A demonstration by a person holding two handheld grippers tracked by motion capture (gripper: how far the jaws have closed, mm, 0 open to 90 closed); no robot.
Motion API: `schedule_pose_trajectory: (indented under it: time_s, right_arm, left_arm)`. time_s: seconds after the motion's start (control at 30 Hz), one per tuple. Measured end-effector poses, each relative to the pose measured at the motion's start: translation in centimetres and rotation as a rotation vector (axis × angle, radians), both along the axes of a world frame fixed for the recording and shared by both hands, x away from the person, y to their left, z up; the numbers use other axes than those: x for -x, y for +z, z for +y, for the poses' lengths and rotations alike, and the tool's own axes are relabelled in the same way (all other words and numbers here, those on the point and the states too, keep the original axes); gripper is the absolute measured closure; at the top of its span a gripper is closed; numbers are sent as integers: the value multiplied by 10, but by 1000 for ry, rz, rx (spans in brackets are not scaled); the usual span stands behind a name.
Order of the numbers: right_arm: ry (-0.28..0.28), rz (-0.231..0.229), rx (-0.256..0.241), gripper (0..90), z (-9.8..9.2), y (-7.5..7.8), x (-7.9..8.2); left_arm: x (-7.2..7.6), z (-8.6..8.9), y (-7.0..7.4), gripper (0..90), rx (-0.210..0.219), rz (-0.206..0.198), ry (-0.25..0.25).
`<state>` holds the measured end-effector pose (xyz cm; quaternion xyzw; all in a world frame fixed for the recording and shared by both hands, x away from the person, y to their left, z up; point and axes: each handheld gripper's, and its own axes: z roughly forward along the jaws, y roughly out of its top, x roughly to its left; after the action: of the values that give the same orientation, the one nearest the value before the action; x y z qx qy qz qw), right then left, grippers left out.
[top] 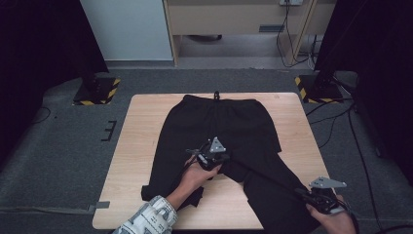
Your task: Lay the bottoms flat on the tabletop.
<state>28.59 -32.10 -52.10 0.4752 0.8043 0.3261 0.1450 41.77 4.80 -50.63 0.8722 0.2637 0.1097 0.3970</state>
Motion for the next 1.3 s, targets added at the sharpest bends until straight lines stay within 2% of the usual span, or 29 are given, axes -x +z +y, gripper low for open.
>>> schedule_pose_trajectory:
  time_s: [0.1,0.13,0.2,0.3,0.4,0.53,0.63,0.7,0.83,0.9,1.03,1.1,1.3]
  right_arm:
    - [19,25,9,866,0,2,15]
    - [26,23,20,834,1,4,18]
    - [23,-15,2,775,1,8,16]
    - [-2,-76,-42,641,3,15,-2]
    - [-16,-103,-73,561,8,15,-30]
    - [-41,-122,-93,526,16,8,-63]
    - [-58,-128,-106,507,19,4,-78]
    - [-64,-116,-104,495,20,-2,-85]
    - [-50,-78,-86,539,25,-10,-88]
    - [-40,-85,-76,659,26,-10,-86]
    - [-8,-68,-75,841,28,-9,-81]
    - [6,-48,-79,871,29,-8,-76]
    - [-5,1,-73,877,24,-4,-50]
  left_arm:
    - [4,-3,-1,862,-4,1,-13]
    - [5,-4,-2,860,-3,3,-14]
    - [6,-3,-3,860,-5,8,-10]
    - [8,-3,-5,866,-11,8,-9]
    - [11,-2,-7,871,-24,6,-15]
    - [16,2,-8,876,-22,4,-15]
    - [19,4,-10,878,-13,12,-8]
    - [18,3,-13,879,-14,20,1]
    - [17,1,-15,880,-9,25,9]
    - [18,1,-16,881,-12,25,4]
    - [18,2,-17,880,-19,26,-2]
    - [18,3,-16,880,-17,24,-2]
    - [22,0,-15,870,-25,32,-24]
